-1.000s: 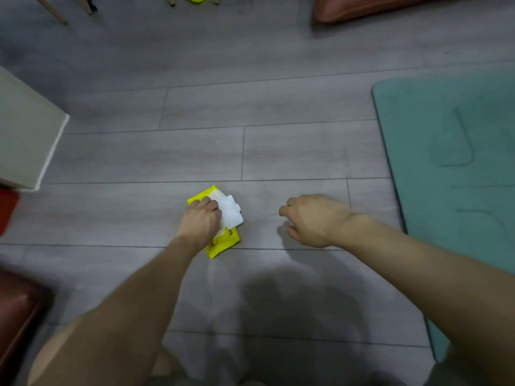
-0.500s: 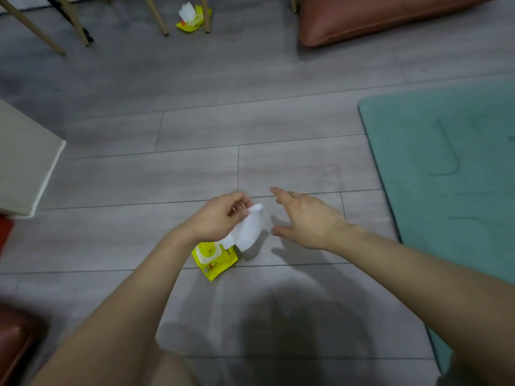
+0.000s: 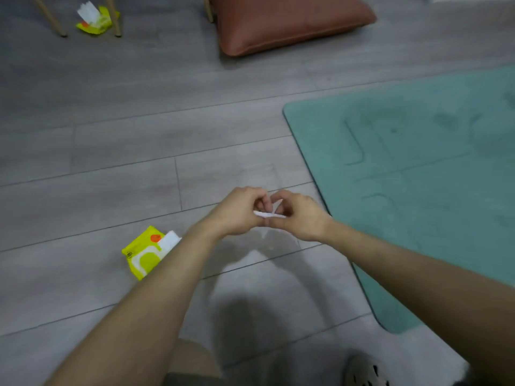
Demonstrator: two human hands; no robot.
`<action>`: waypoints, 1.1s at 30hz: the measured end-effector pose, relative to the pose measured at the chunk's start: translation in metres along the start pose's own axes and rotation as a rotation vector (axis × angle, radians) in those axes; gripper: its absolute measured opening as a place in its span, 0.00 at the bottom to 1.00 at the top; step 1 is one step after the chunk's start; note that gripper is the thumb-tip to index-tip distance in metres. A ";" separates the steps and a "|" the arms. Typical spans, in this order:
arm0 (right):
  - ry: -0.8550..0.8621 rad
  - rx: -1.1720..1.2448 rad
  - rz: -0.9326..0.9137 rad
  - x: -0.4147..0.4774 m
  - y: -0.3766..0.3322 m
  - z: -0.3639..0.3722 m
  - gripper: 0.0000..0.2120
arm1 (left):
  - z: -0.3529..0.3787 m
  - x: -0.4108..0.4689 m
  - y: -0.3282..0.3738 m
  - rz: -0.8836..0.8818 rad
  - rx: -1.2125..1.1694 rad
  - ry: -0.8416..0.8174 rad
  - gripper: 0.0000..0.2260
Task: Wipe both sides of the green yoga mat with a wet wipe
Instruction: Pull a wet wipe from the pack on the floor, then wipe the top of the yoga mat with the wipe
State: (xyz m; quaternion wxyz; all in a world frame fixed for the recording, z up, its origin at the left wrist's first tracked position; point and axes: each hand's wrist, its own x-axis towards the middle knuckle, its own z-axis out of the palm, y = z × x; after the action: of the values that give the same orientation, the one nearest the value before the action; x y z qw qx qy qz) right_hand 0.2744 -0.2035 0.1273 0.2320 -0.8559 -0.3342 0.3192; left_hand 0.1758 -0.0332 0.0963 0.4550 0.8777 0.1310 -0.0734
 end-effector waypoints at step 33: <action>0.129 -0.479 -0.239 0.090 0.374 -0.253 0.21 | 0.284 0.207 0.145 -0.470 0.833 -0.204 0.69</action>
State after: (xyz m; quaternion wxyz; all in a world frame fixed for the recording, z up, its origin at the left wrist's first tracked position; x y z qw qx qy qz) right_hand 0.6614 -0.4355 0.0379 0.0796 -0.8595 -0.4833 0.1464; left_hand 0.4139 -0.3124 -0.0053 0.0466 0.9202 0.2398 -0.3060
